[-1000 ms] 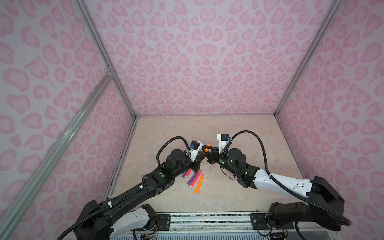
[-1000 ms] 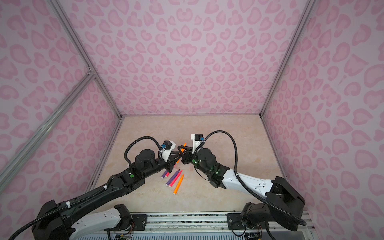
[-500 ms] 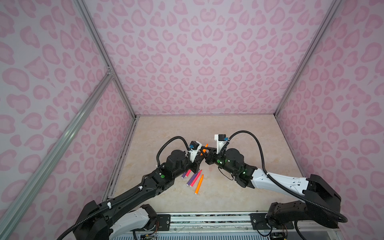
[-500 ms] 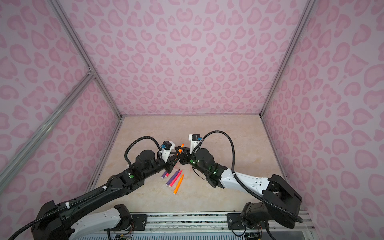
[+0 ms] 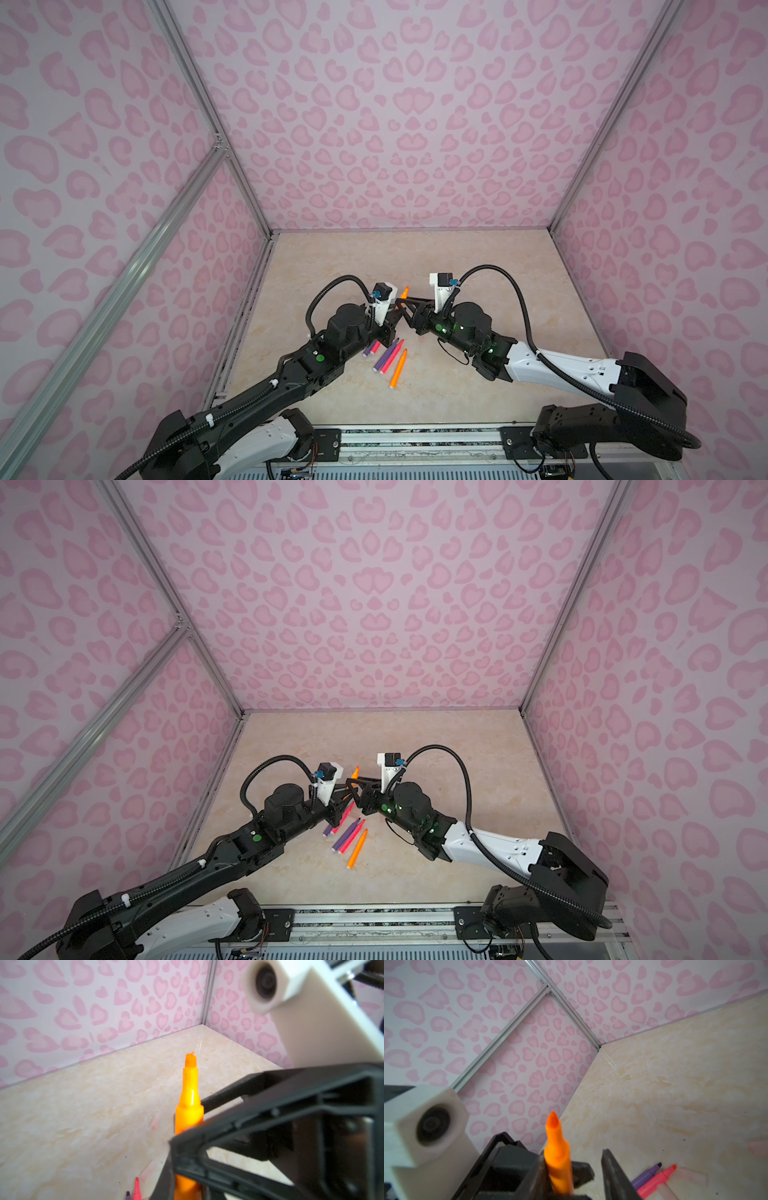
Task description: Insert the pens into the pen caps
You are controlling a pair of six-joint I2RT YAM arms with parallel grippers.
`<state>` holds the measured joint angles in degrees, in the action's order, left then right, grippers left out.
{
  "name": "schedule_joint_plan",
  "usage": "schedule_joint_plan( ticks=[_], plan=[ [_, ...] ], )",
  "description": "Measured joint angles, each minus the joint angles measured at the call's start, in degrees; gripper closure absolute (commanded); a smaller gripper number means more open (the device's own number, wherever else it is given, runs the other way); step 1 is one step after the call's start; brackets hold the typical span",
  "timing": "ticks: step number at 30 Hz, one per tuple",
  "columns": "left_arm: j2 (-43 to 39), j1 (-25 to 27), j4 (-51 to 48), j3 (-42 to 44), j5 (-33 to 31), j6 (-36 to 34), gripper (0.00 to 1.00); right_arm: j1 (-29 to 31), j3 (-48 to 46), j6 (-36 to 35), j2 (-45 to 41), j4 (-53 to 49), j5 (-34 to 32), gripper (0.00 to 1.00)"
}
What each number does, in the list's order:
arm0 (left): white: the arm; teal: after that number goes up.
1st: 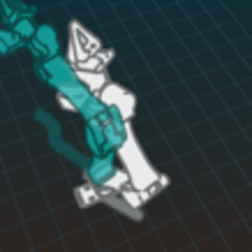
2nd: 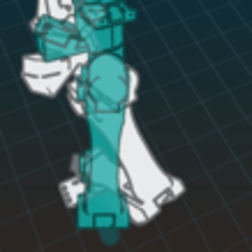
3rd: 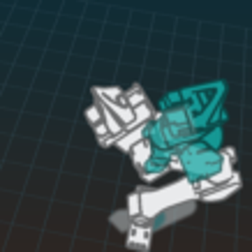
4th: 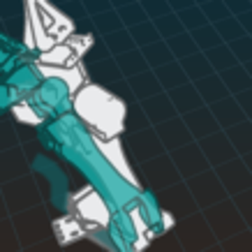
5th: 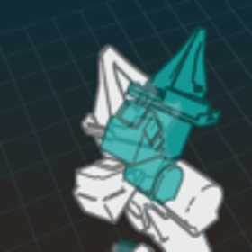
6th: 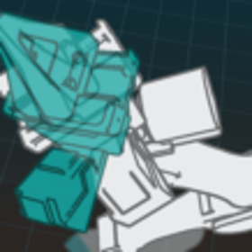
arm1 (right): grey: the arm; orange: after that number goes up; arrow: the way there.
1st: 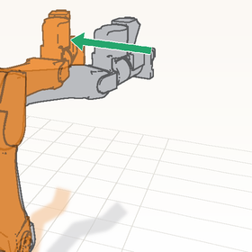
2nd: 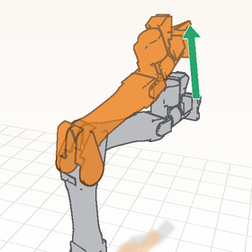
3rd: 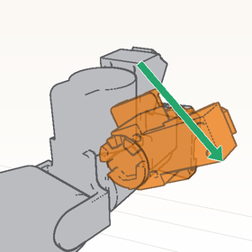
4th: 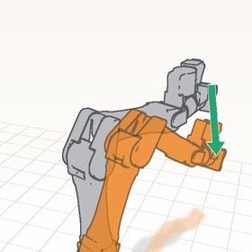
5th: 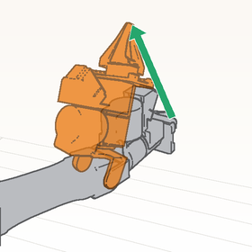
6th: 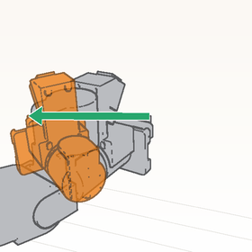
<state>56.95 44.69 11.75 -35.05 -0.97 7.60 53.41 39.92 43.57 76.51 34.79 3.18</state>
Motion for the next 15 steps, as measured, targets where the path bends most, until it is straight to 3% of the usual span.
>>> schedule_joint_plan(
  ticks=[3,9,15],
  plan=[
    [-1.64,0.0,1.2,0.83,-6.62,2.23,0.97,-0.04,-0.39,-0.87,-2.34,-2.47,-1.64,0.3],
    [-6.14,-2.89,-0.13,3.58,-23.69,11.39,0.97,-0.04,-0.72,-2.69,-7.87,-6.78,-8.57,0.33],
    [-8.96,-8.39,-10.71,1.95,-30.1,21.09,0.96,-0.44,3.43,-2.64,-7.37,-17.57,-19.15,0.32]
  ],
)
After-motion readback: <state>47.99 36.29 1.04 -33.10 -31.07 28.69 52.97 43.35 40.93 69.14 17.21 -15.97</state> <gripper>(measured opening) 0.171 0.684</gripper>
